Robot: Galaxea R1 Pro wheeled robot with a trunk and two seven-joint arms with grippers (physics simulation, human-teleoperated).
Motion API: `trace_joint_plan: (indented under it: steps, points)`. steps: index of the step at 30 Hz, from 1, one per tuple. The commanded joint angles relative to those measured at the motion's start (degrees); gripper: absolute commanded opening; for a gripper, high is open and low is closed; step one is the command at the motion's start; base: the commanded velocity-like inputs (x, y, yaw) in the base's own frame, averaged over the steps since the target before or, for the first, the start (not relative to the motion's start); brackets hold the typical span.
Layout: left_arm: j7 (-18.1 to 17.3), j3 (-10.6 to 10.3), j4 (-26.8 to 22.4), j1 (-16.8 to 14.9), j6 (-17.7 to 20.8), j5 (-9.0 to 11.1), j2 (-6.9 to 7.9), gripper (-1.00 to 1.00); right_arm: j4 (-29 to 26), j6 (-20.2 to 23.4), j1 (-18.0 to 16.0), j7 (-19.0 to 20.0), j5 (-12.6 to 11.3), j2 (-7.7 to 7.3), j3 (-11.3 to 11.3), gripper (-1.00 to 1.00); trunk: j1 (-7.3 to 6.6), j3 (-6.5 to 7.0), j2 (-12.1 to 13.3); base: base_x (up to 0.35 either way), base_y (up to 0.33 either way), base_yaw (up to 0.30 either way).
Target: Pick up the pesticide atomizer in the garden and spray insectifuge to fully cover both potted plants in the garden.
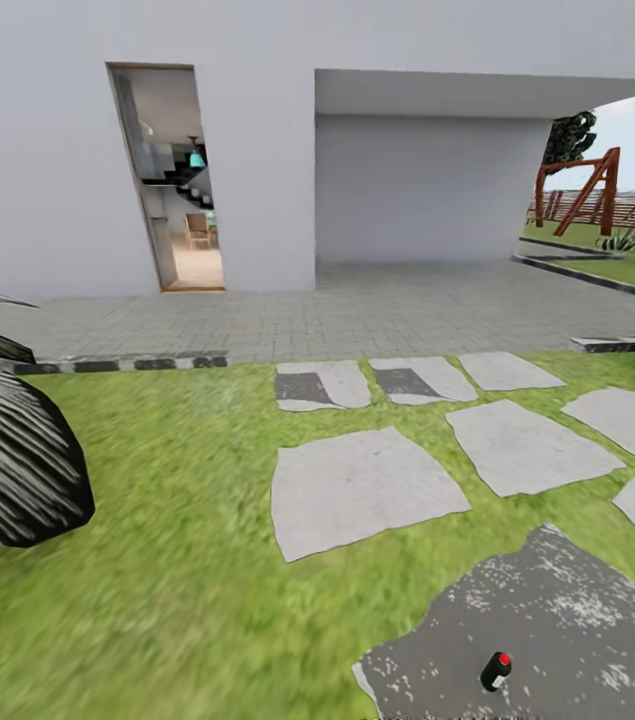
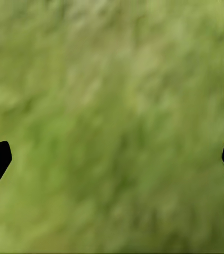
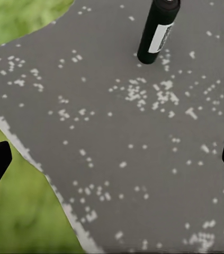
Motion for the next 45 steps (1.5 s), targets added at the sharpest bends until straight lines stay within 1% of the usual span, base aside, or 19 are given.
trace_joint_plan:
  steps: [1, 45]
  points:
    - [-0.03, 0.03, 0.02, -0.01, -0.17, 0.35, 0.01, 1.0, 0.07, -0.19, -0.05, -0.02, 0.13, 0.02, -0.12, 1.0, -0.01, -0.05, -0.02, 0.0, 0.0, -0.267]
    - [-0.05, 0.01, 0.02, -0.02, -0.17, 0.35, -0.08, 1.0, 0.07, -0.21, -0.05, -0.02, 0.13, 0.03, -0.12, 1.0, -0.01, -0.05, -0.02, 0.0, 0.0, -0.267]
